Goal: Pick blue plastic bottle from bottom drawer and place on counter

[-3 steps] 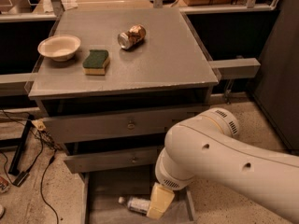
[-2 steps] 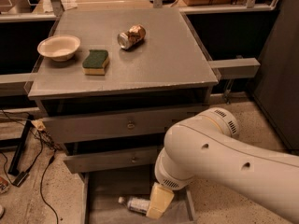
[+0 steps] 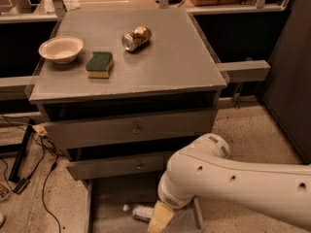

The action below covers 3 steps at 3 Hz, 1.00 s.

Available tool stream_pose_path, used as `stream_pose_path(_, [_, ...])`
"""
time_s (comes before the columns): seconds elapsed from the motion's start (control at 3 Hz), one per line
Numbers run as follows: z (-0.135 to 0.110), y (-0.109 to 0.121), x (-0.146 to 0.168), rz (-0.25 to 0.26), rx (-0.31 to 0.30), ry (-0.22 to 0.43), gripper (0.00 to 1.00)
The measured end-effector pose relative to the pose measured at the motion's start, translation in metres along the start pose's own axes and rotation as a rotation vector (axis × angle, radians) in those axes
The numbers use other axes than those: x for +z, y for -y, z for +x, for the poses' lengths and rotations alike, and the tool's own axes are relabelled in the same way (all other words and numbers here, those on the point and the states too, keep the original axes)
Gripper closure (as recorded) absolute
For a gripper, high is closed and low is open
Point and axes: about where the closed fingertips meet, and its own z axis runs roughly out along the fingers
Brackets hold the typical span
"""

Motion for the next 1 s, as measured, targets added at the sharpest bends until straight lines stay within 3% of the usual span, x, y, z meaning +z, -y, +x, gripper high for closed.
stream_pose_path(0.33, [0.012, 0.011, 0.039, 0.0, 0.036, -0.001, 0.0])
stream_pose_path(0.67, [0.04, 0.035, 0.099, -0.008, 0.057, -0.033, 0.0])
stream_pose_path(1.0, [0.04, 0.035, 0.099, -0.008, 0.057, -0.033, 0.0])
